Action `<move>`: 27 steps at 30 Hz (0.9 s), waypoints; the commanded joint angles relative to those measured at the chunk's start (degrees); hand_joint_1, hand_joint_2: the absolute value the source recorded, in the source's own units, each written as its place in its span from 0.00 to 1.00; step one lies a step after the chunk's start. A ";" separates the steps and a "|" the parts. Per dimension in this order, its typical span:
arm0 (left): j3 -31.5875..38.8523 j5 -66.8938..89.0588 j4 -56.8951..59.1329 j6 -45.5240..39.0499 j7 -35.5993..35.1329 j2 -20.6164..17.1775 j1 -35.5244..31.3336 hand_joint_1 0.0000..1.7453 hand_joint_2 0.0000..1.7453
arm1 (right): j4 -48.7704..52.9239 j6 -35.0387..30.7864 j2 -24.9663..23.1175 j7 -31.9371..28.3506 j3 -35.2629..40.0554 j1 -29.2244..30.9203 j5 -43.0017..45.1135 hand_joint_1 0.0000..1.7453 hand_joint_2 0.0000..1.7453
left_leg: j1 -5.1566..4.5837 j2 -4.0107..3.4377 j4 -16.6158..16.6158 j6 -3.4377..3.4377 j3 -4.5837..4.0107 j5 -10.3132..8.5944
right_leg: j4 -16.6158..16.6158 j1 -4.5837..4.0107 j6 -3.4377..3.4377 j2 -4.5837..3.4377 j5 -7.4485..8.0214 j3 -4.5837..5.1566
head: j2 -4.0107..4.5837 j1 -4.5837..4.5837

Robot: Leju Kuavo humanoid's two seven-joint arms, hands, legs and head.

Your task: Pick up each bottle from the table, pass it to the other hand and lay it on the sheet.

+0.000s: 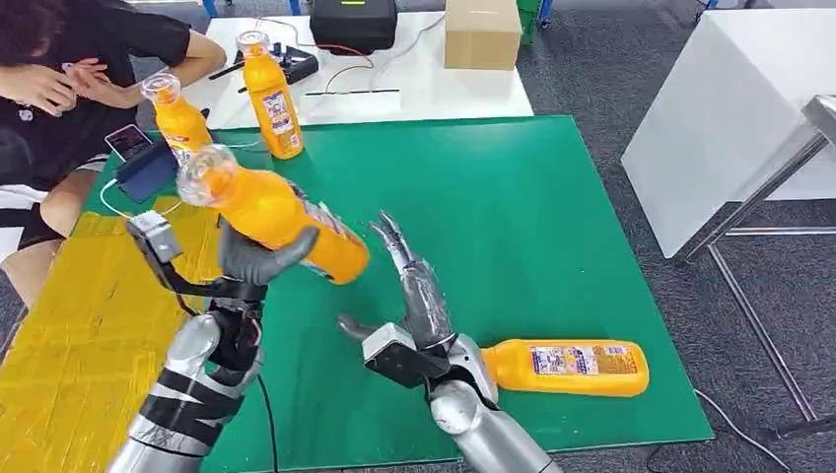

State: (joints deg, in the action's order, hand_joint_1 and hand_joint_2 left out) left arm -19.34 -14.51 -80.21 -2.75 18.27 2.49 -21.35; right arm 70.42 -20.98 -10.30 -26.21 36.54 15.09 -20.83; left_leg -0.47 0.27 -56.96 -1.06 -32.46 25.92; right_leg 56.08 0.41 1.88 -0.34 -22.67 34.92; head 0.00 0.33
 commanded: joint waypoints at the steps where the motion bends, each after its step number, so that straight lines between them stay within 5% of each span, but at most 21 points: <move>1: 3.68 22.54 0.77 -20.32 4.05 -2.39 -4.15 1.00 1.00 | 12.80 -2.12 4.95 -1.06 -2.97 -3.19 1.33 0.00 1.00 | 0.20 0.27 -0.09 0.16 0.30 0.17 | -0.02 -0.20 -0.07 0.35 -0.20 -0.47 | 0.00 -0.02; 6: 4.84 59.70 5.46 -33.47 -6.78 -6.48 -7.83 1.00 1.00 | 20.64 -2.92 5.97 -1.03 -5.09 -5.18 1.00 0.00 1.00 | 0.04 0.06 -0.04 0.07 -0.03 0.02 | 0.04 -0.04 -0.02 0.11 -0.04 -0.02 | 0.00 -0.02; 12: 1.43 102.63 14.71 -25.31 -22.29 -10.25 -11.37 1.00 1.00 | 27.16 -2.64 7.77 -0.46 -7.00 -7.36 0.10 0.00 1.00 | 0.03 0.11 0.01 0.08 0.13 0.02 | 0.00 -0.04 -0.03 0.12 -0.05 -0.18 | 0.00 -0.04; 16: -9.12 104.51 24.17 -19.97 -28.69 -15.13 -15.46 1.00 1.00 | 29.59 -0.86 8.30 0.54 -8.36 -8.40 -1.29 0.00 1.00 | 0.05 0.13 0.01 0.10 0.21 0.02 | -0.02 -0.06 -0.03 0.22 -0.08 -0.26 | 0.00 0.00; 22: -8.67 103.60 38.80 -11.43 -27.21 -13.54 -19.03 1.00 1.00 | 30.88 -0.30 8.33 0.80 -9.53 -9.87 -2.74 0.00 1.00 | 0.04 0.07 0.04 0.08 0.19 0.01 | -0.03 -0.05 -0.02 0.12 -0.05 -0.21 | 0.00 -0.02; 27: -8.34 103.38 39.80 -11.65 -26.96 -13.17 -19.30 1.00 1.00 | 30.97 -0.22 8.33 0.85 -9.64 -9.96 -2.82 0.00 1.00 | 0.08 0.03 -0.02 0.09 0.16 0.04 | -0.01 -0.08 -0.02 0.11 -0.08 -0.20 | 0.00 0.00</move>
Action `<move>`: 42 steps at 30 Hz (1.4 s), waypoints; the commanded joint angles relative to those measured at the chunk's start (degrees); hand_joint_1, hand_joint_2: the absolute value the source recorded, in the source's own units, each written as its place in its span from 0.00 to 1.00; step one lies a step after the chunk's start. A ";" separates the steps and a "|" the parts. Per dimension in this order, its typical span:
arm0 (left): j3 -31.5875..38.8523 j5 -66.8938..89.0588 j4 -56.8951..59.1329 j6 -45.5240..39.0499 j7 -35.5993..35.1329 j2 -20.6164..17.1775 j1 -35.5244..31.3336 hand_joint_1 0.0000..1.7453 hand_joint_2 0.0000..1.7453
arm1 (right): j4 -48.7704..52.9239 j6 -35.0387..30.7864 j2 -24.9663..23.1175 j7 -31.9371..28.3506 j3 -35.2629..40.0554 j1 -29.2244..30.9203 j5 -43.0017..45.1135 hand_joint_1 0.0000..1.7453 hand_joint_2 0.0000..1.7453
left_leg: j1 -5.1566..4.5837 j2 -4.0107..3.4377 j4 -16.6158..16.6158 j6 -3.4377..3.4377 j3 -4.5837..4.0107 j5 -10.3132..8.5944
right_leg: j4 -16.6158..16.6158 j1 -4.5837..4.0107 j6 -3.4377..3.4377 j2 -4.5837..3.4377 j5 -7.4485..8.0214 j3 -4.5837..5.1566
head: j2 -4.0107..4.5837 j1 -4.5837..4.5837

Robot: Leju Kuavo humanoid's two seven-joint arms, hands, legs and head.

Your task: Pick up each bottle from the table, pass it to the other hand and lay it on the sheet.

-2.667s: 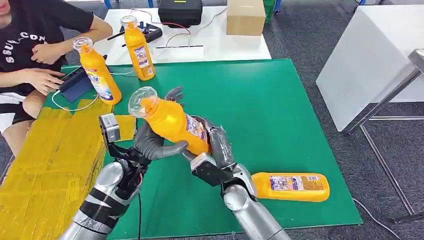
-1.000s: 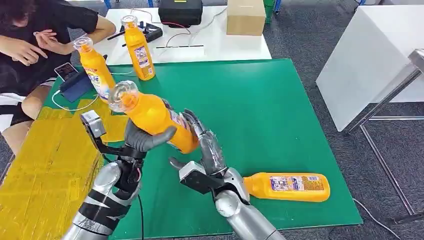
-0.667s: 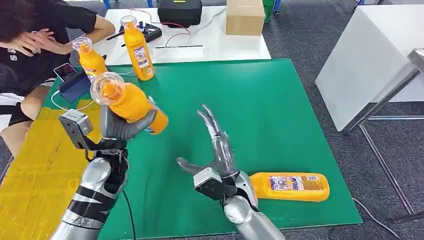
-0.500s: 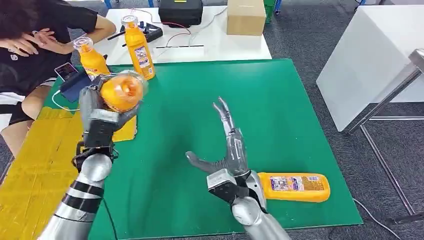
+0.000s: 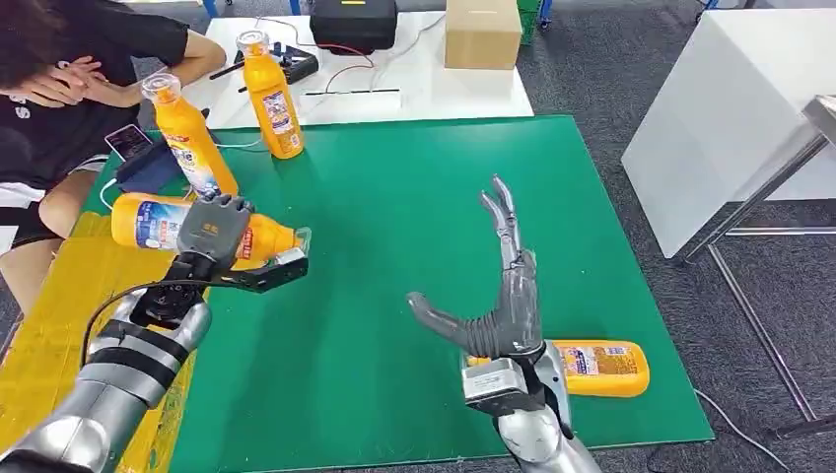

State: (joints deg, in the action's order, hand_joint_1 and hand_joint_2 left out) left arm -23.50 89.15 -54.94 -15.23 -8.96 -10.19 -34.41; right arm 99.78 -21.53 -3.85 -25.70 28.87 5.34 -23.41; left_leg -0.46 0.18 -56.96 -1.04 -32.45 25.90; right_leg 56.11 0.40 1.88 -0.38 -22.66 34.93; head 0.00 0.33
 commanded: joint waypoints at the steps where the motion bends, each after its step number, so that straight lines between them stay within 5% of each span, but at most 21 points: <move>1: -4.19 -0.29 14.53 0.82 0.27 -0.49 -6.23 1.00 1.00 | 1.61 0.33 1.88 0.34 -1.97 -0.21 -0.24 0.00 1.00 | 0.16 0.11 -0.06 0.11 0.30 0.15 | -0.05 -0.16 -0.03 0.16 -0.14 -0.40 | 0.00 0.00; 7: 1.14 -4.39 21.70 4.17 0.19 2.52 -6.88 1.00 1.00 | 1.22 0.67 1.27 0.94 -3.05 -0.56 -1.19 0.00 1.00 | 0.10 0.10 0.01 0.10 0.24 0.09 | -0.08 -0.10 -0.04 0.12 -0.08 -0.33 | 0.00 -0.02; 8: 1.50 -4.73 21.84 3.57 0.27 2.65 -6.83 0.11 1.00 | 1.10 0.70 1.24 0.96 -3.04 -0.54 -1.23 0.00 1.00 | 0.09 0.07 0.00 0.09 0.18 0.07 | -0.06 -0.09 -0.03 0.10 -0.07 -0.26 | 0.00 -0.02; 9: 2.90 -6.04 21.93 1.24 0.50 3.13 -6.59 0.00 1.00 | 0.78 0.68 1.15 0.99 -3.03 -0.48 -1.34 0.00 1.00 | 0.05 0.09 0.00 0.06 0.10 0.04 | -0.05 -0.05 -0.02 0.11 -0.05 -0.17 | 0.00 -0.02; 29: 10.55 -12.30 16.54 -4.58 3.01 4.56 -4.16 0.00 1.00 | -0.03 0.04 1.61 1.39 -2.69 -0.70 -2.36 0.00 1.00 | 0.04 0.06 0.00 0.05 0.06 0.03 | -0.05 -0.04 -0.01 0.06 -0.03 -0.12 | 0.00 -0.02; 35: 18.58 -38.67 -5.16 -6.52 19.71 6.79 4.60 0.00 1.00 | 0.05 -1.41 2.64 1.20 -2.28 -1.53 -3.30 0.00 1.00 | 0.04 0.04 0.02 0.04 0.05 0.04 | -0.06 -0.04 0.00 0.05 -0.03 -0.11 | 0.00 -0.02; 37: 18.28 -39.26 -7.78 -5.98 19.36 6.30 5.74 0.00 1.00 | 0.22 -1.73 2.85 1.20 -2.26 -1.79 -3.43 0.00 1.00 | 0.04 0.03 0.01 0.03 0.06 0.06 | -0.07 -0.04 0.00 0.03 -0.04 -0.11 | 0.00 -0.02; 42: 22.46 -64.40 -29.13 -0.64 30.48 7.59 16.52 0.00 1.00 | 0.32 2.39 10.54 9.41 -0.92 -3.14 -17.06 0.00 1.00 | 0.08 -0.08 0.03 0.05 0.25 0.16 | -0.14 -0.08 0.00 -0.05 -0.08 -0.30 | 0.00 -0.02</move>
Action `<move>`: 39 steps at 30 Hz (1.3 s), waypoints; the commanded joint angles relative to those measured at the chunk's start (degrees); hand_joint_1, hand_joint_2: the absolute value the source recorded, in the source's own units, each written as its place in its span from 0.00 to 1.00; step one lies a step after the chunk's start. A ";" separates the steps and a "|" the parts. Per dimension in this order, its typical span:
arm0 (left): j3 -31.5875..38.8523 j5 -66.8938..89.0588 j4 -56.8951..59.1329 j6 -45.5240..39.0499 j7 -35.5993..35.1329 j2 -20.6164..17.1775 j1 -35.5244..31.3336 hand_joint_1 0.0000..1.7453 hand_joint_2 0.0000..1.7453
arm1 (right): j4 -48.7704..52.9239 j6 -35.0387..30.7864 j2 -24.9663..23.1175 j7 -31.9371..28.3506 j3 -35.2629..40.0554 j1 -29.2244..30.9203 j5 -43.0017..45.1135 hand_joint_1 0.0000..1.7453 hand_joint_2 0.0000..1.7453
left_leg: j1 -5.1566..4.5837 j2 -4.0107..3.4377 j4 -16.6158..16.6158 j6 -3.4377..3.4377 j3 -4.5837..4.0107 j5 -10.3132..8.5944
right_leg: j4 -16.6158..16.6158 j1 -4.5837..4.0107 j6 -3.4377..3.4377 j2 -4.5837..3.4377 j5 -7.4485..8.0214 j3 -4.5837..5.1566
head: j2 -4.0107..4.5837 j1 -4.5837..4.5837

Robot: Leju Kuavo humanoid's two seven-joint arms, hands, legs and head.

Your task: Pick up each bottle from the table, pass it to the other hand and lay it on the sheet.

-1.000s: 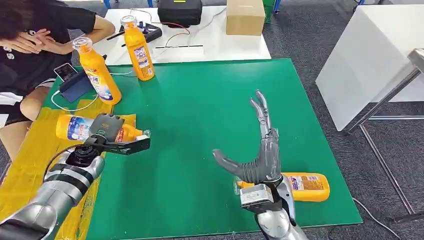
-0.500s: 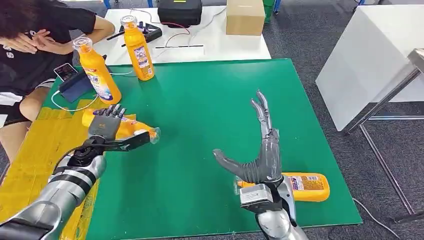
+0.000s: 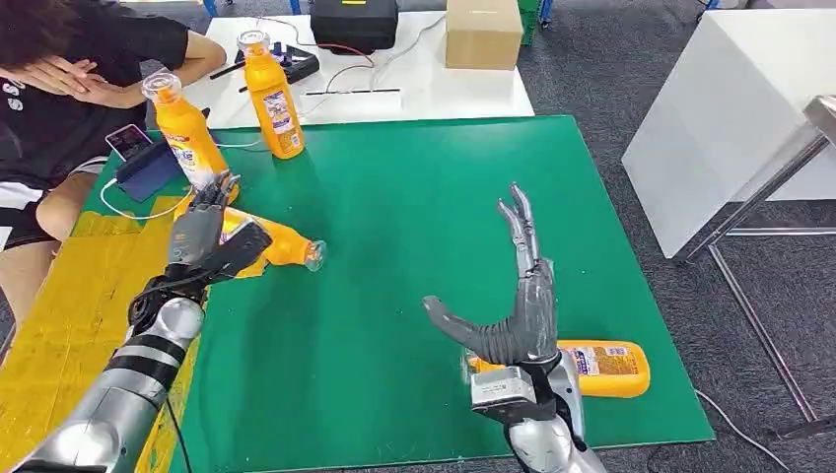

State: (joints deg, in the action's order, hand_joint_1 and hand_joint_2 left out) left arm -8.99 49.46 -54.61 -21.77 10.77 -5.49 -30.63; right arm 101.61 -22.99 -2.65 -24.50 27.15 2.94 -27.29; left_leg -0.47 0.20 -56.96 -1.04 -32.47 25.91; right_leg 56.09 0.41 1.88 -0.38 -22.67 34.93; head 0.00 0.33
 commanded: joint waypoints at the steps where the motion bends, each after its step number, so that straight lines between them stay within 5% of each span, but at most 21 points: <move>1: 8.14 -24.96 -31.49 6.16 10.51 2.80 14.04 0.00 1.00 | -1.35 3.52 9.94 7.98 0.29 -1.45 -13.02 0.00 1.00 | 0.07 -0.11 0.05 0.03 0.17 0.08 | -0.13 -0.06 0.01 -0.08 -0.02 -0.19 | 0.00 -0.04; 4: 8.17 -25.00 -32.03 6.27 10.40 2.79 14.39 0.00 1.00 | -1.38 3.54 10.13 7.77 0.10 -1.68 -13.02 0.00 1.00 | 0.07 -0.06 0.03 0.03 0.16 0.10 | -0.12 -0.07 0.00 -0.03 -0.04 -0.19 | 0.00 0.00; 9: 8.40 -30.71 -35.77 10.50 12.68 4.90 19.42 0.00 1.00 | 1.44 12.00 22.70 14.28 -0.98 -6.91 -22.58 0.00 1.00 | 0.07 0.08 0.06 0.04 0.27 0.13 | -0.17 -0.07 0.01 0.10 -0.09 -0.35 | 0.00 -0.04; 13: 7.12 -32.30 -34.42 11.31 13.87 5.61 20.38 0.00 1.00 | 3.83 17.96 30.95 12.50 -7.03 -12.65 -17.36 0.00 1.00 | -0.02 0.34 0.04 -0.02 0.17 0.10 | -0.14 0.01 0.05 0.31 -0.14 -0.28 | 0.00 -0.02; 20: 6.10 -33.95 -32.33 12.02 14.29 5.86 19.56 0.00 1.00 | 5.81 20.40 35.47 12.35 -12.07 -17.35 -13.94 0.00 1.00 | -0.11 0.19 0.00 -0.04 0.02 0.13 | -0.09 0.10 0.01 0.17 -0.08 -0.11 | 0.00 -0.04; 27: 5.33 -35.31 -32.86 12.85 14.57 6.25 20.15 0.00 1.00 | 5.01 20.18 36.58 14.50 -16.83 -21.61 -13.23 0.00 1.00 | -0.06 0.16 0.01 -0.05 0.19 0.23 | -0.15 0.05 0.00 0.16 -0.12 -0.25 | -0.02 -0.02; 33: 4.53 -35.18 -34.65 13.43 13.52 6.61 21.54 0.00 1.00 | -0.04 17.91 31.67 21.76 -18.69 -19.86 -22.23 0.00 1.00 | 0.01 0.11 0.06 -0.01 0.33 0.24 | -0.22 -0.03 -0.02 0.13 -0.11 -0.39 | 0.00 -0.04; 39: 3.60 -35.00 -35.16 13.95 12.65 6.92 21.55 0.00 1.00 | -6.42 18.75 28.81 22.76 -17.07 -16.66 -24.81 0.00 1.00 | 0.01 0.04 0.08 -0.04 0.21 0.17 | -0.27 -0.04 -0.01 0.07 -0.02 -0.27 | 0.00 -0.04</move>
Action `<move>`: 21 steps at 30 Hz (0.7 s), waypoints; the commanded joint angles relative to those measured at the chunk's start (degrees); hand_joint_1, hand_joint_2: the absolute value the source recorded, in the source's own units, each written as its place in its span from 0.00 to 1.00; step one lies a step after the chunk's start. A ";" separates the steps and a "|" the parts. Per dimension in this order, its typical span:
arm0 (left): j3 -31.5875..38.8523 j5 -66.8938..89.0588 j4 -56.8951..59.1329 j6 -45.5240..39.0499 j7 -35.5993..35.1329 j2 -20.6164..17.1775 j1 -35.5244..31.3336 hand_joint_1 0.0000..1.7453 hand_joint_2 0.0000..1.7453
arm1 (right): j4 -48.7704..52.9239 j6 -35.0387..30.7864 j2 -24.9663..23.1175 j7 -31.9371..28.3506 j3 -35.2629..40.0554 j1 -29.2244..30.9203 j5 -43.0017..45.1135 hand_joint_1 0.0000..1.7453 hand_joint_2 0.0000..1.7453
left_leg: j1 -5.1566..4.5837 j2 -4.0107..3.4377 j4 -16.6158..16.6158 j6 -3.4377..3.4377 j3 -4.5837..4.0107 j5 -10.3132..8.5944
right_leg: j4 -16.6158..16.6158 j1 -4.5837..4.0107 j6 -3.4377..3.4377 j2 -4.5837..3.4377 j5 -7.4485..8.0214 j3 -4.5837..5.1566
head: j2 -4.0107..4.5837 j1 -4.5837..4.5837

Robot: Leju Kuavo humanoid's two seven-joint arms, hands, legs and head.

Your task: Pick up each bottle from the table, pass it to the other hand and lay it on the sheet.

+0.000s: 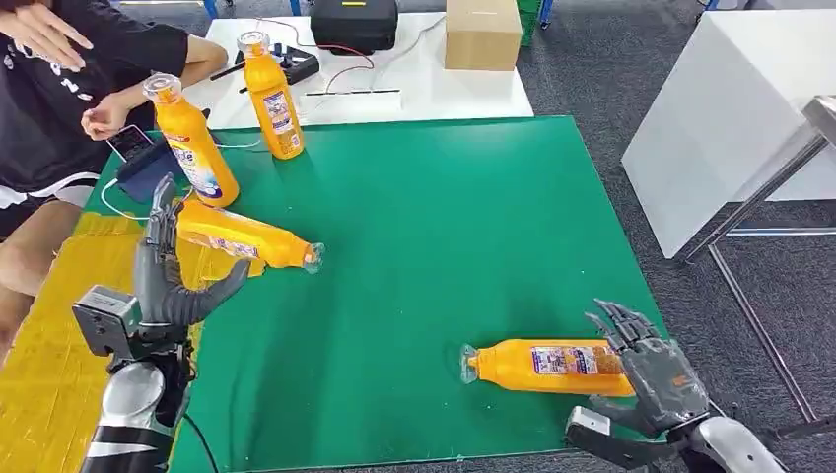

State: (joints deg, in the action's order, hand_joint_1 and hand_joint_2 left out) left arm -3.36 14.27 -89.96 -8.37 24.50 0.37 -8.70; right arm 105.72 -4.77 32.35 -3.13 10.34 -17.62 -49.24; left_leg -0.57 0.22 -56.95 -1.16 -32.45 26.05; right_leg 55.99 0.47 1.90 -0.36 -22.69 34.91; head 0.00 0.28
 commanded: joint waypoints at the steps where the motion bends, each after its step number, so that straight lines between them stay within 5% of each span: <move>1: -2.13 0.20 0.25 0.62 -1.15 1.08 -0.47 0.00 1.00 | -11.20 0.58 -6.40 1.48 -0.02 4.27 -3.17 0.00 1.00 | 0.15 0.01 0.10 0.11 0.31 0.07 | -0.21 -0.14 -0.04 0.05 -0.03 -0.38 | 0.00 0.00; 21: -3.19 0.04 1.20 1.22 -1.73 1.22 -1.49 0.00 1.00 | -23.18 2.07 -9.12 2.31 4.30 10.20 -6.26 0.00 1.00 | 0.13 -0.03 0.05 0.11 0.31 0.09 | -0.13 -0.13 -0.04 0.01 -0.05 -0.37 | 0.00 -0.02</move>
State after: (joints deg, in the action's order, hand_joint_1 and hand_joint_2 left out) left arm -5.62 14.36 -90.75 -7.48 23.30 1.40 -8.26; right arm 91.30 -4.04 25.40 -1.14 12.28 -11.21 -55.47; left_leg -0.56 0.22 -56.95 -1.16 -32.47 26.05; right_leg 56.00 0.47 1.90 -0.36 -22.69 34.91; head 0.00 0.26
